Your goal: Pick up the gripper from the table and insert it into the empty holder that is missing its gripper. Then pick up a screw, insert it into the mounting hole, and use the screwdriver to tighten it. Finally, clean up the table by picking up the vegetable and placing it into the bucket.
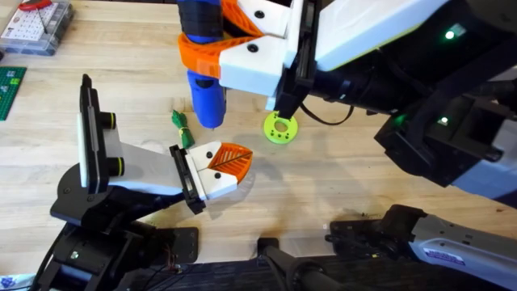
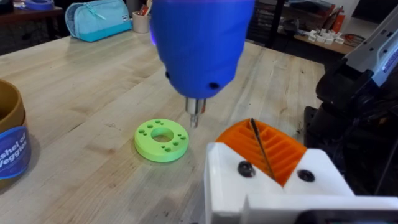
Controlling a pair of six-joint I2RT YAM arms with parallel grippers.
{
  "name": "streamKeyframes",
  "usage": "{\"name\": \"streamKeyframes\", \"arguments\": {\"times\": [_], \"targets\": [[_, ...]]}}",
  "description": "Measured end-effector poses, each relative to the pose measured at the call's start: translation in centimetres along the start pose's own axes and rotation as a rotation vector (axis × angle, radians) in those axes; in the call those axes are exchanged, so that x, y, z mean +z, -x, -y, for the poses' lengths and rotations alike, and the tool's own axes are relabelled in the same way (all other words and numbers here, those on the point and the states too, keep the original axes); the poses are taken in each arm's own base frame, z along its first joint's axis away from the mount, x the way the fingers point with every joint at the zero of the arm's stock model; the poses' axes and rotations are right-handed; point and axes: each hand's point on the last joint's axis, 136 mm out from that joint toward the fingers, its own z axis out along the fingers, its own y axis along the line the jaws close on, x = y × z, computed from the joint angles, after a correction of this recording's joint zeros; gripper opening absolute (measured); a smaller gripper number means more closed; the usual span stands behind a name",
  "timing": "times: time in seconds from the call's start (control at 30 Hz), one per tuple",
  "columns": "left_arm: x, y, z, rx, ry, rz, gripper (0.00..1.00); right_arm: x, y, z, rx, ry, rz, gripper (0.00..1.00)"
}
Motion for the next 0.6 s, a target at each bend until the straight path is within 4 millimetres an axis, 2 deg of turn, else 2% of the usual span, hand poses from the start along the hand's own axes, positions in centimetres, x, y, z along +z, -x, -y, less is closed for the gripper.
{"name": "streamKeyframes", "arguments": {"times": [0.27,0.6], "targets": [[0.0,0.0,0.0,-0.001,0.0,-0.001,0.012,0.0,-1.4,-0.2,0.033,0.015,-0.04,0.037],[0.0,0.0,0.0,-0.001,0.0,-0.001,0.012,-1.0,1.6,-1.6,-0.017,0.059,0.045,0.037]]}}
